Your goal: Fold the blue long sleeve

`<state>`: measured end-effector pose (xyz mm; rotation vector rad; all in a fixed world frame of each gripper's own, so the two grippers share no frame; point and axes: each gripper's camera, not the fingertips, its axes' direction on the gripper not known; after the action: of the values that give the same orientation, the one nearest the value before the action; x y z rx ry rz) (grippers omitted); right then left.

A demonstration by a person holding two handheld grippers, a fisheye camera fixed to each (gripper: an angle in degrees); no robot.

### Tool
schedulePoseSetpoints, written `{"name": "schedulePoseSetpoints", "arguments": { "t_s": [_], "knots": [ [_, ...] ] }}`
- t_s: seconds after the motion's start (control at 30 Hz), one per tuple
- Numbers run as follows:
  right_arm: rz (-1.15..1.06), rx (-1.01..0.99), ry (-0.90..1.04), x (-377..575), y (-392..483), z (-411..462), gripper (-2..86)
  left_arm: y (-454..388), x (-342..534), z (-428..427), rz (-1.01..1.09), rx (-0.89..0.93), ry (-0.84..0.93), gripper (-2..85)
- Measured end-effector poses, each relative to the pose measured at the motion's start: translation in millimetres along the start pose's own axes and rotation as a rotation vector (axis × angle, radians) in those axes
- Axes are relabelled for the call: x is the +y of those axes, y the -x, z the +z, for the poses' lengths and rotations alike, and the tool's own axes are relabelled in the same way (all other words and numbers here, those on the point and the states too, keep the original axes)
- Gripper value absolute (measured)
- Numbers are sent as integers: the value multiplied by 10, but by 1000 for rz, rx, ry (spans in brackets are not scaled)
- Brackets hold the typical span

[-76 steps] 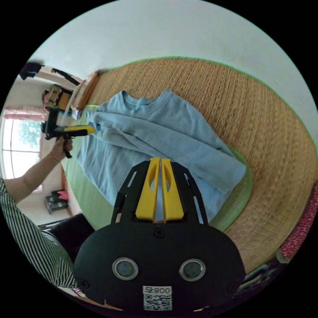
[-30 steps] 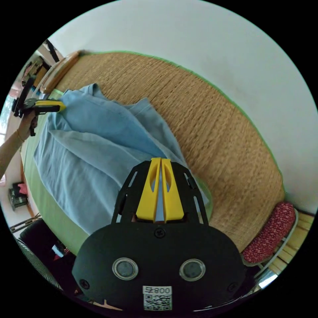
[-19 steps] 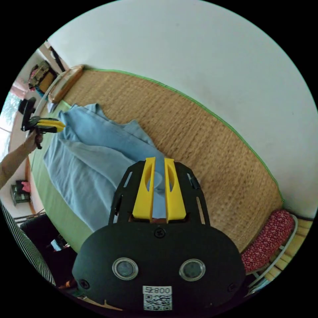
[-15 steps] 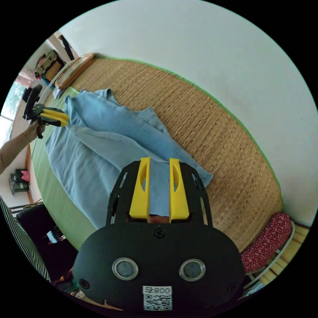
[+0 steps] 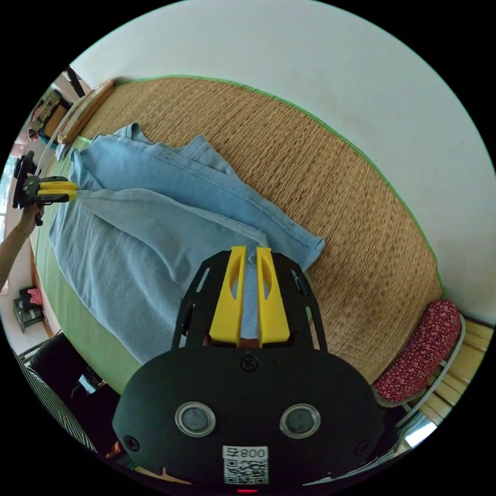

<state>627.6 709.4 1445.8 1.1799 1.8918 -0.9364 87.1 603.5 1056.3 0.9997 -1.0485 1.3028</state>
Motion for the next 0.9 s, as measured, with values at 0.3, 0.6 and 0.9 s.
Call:
{"name": "schedulePoseSetpoints", "arguments": {
  "t_s": [0.3, 0.6, 0.9],
  "knots": [
    [15, 3, -54, 179, -201, -371, 4, -104, 35, -480, 27, 2, -135, 7],
    [69, -149, -93, 139, -676, -587, 60, 33, -484, -622, 90, -54, -133, 7],
    [48, -59, -10, 61, -698, -382, 34, 82, -357, -500, 51, -22, -98, 6]
  ]
}}
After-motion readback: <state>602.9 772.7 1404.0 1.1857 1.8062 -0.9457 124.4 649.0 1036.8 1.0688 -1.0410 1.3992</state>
